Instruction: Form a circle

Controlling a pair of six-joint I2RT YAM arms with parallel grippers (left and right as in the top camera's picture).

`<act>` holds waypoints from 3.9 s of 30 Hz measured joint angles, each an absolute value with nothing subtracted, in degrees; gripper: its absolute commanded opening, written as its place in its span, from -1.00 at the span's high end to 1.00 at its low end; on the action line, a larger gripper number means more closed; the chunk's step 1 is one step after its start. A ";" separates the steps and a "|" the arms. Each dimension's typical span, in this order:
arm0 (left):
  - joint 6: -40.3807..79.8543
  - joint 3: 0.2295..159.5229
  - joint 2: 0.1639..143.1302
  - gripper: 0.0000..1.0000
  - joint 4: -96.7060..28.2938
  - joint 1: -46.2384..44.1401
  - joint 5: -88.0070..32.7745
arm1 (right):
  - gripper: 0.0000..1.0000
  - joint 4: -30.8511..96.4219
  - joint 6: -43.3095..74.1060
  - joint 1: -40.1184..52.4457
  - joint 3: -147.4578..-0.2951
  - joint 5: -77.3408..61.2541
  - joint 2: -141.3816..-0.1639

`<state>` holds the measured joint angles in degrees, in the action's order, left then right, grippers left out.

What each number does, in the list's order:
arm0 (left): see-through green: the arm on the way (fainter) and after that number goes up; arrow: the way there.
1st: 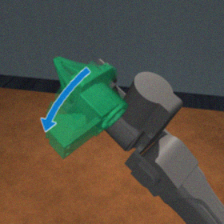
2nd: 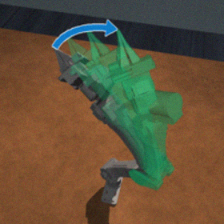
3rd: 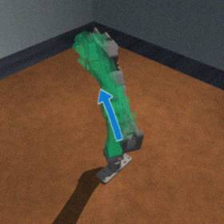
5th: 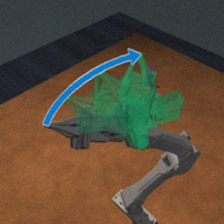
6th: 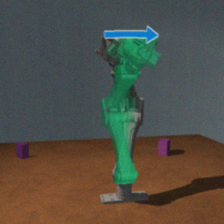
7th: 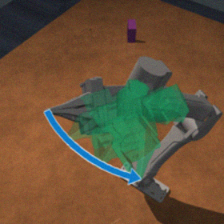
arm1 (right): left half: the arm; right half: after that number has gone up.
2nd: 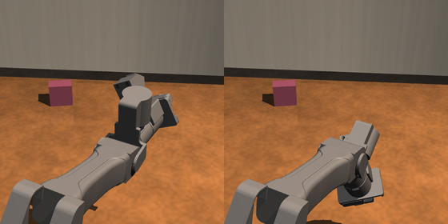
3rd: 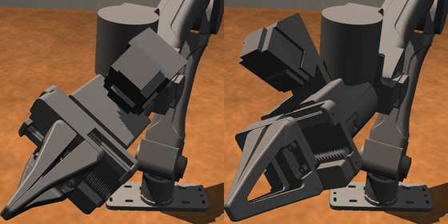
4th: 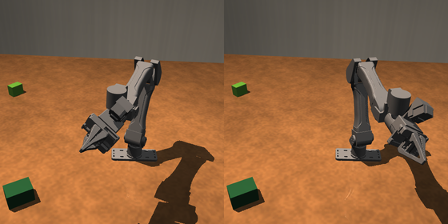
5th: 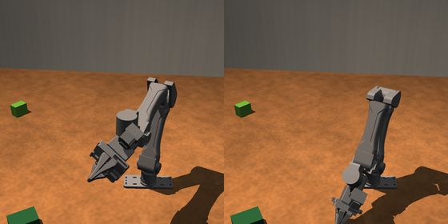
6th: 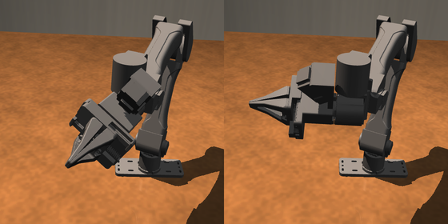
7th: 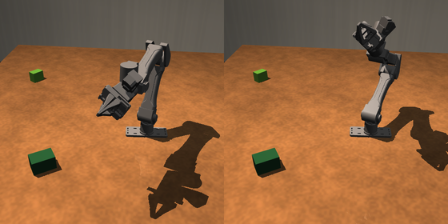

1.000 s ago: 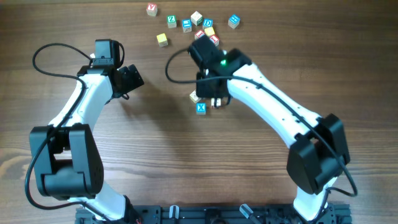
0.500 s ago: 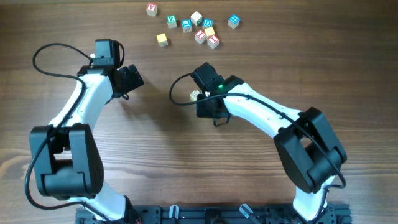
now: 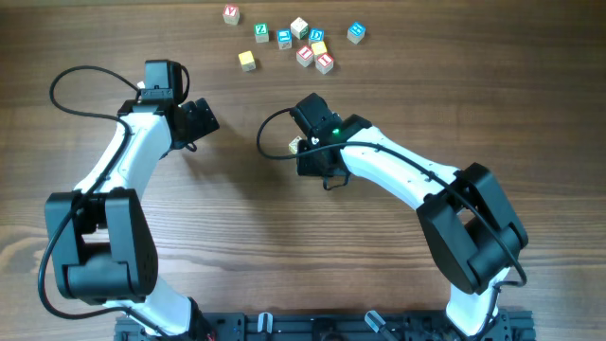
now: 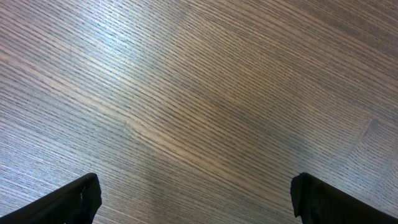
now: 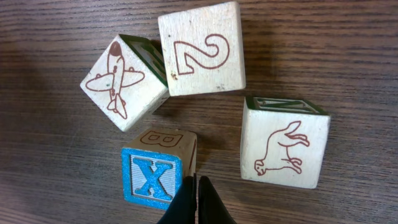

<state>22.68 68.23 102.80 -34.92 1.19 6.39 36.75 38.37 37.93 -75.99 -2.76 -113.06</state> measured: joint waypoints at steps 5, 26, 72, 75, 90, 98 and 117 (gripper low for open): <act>22.68 68.23 102.80 -1.00 -34.92 1.19 6.39 | 0.91 38.94 38.09 37.60 -76.64 -2.81 -113.06; 22.68 68.23 102.80 -1.00 -34.89 1.19 6.37 | 0.91 49.82 42.48 36.40 -80.07 -3.46 -108.12; 22.68 68.23 102.80 -1.00 -34.92 1.19 6.39 | 0.91 33.34 45.58 40.53 -72.75 3.40 -112.77; 22.68 68.23 102.80 -1.00 -34.92 1.19 6.39 | 0.91 32.99 45.54 40.53 -72.75 3.01 -112.77; 22.68 68.23 102.80 -1.00 -34.92 1.19 6.39 | 0.91 32.18 45.17 40.53 -72.73 0.84 -112.77; 22.68 68.23 102.80 -0.99 -34.92 1.19 6.39 | 0.92 32.32 45.17 40.53 -72.73 -0.47 -112.77; 22.68 68.23 102.80 -1.00 -34.92 1.19 6.39 | 0.07 38.83 41.12 40.45 -72.79 -0.93 -107.46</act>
<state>22.68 68.23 102.80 -34.92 1.19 6.39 38.83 41.12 40.45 -72.79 -0.93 -107.46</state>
